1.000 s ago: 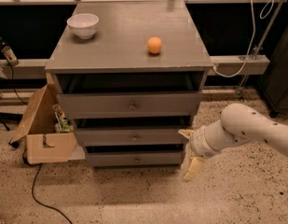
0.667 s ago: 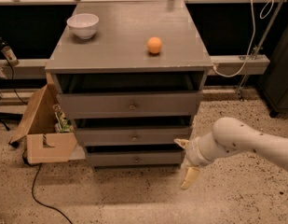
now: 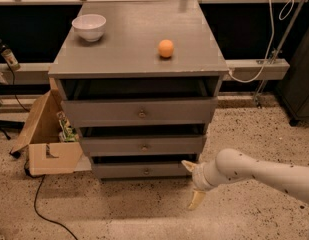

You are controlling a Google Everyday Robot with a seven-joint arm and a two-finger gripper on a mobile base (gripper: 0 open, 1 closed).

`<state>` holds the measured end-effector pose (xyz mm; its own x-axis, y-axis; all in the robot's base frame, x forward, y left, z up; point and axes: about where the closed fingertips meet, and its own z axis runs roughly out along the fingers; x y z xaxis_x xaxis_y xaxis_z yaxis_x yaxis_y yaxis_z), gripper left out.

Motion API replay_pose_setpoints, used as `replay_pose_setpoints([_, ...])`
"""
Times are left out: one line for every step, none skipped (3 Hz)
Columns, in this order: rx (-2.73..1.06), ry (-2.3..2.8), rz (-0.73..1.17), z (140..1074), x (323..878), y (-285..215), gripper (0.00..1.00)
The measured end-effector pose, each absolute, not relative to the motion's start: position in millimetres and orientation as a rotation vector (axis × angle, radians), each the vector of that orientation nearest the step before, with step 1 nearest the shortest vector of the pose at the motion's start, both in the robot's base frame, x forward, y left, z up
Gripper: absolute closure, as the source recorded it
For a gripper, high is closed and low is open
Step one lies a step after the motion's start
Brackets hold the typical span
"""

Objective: Open bottom drawer

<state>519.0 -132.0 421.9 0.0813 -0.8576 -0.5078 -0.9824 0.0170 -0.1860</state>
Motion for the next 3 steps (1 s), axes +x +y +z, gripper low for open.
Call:
replay_pose_setpoints([-1.853, 1.791, 0.372, 371, 539, -124, 0.0])
replay_pose_setpoints([-1.769, 1.794, 0.414, 320, 581, -121, 0.0])
replay_pose_setpoints([-1.776, 1.793, 0.413, 317, 582, -120, 0.0])
